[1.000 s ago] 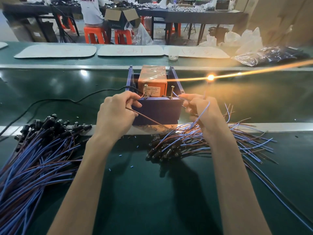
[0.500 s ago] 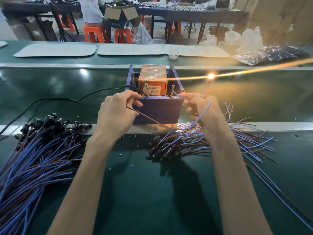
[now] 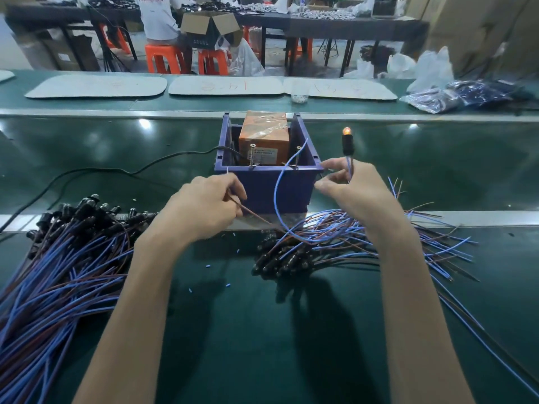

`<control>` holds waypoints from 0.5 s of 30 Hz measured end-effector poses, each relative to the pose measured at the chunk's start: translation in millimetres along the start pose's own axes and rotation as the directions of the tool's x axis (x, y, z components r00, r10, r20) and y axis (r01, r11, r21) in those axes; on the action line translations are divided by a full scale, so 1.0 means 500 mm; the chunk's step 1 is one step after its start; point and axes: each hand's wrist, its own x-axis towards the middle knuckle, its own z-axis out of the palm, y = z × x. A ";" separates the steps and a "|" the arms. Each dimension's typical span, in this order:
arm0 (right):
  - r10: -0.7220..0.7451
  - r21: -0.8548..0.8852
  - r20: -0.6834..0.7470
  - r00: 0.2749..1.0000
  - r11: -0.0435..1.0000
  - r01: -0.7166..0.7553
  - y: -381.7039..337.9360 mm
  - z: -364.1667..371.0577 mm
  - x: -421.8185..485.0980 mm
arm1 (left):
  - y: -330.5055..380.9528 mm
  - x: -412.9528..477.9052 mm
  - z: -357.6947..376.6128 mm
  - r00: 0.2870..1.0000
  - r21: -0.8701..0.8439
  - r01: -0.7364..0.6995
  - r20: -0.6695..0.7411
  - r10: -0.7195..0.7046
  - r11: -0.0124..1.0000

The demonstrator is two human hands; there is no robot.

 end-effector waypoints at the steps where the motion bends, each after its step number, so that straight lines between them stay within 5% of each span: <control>1: -0.021 -0.037 -0.020 1.000 0.999 0.020 0.001 -0.002 0.000 | -0.003 0.000 -0.001 0.997 0.069 -0.010 0.083 0.004 0.998; 6: -0.076 -0.094 -0.134 0.988 0.994 0.063 -0.017 -0.012 -0.003 | -0.010 -0.008 -0.002 0.896 0.231 -0.081 0.443 -0.031 0.970; 12: -0.244 -0.062 -0.345 0.907 0.969 0.237 -0.042 -0.039 -0.021 | -0.044 -0.006 -0.018 0.917 0.207 -0.039 0.397 -0.047 0.978; 15: -0.397 -0.131 -0.479 0.783 0.914 0.384 -0.057 -0.047 -0.039 | -0.073 -0.001 -0.030 0.929 0.218 0.018 0.356 -0.096 0.976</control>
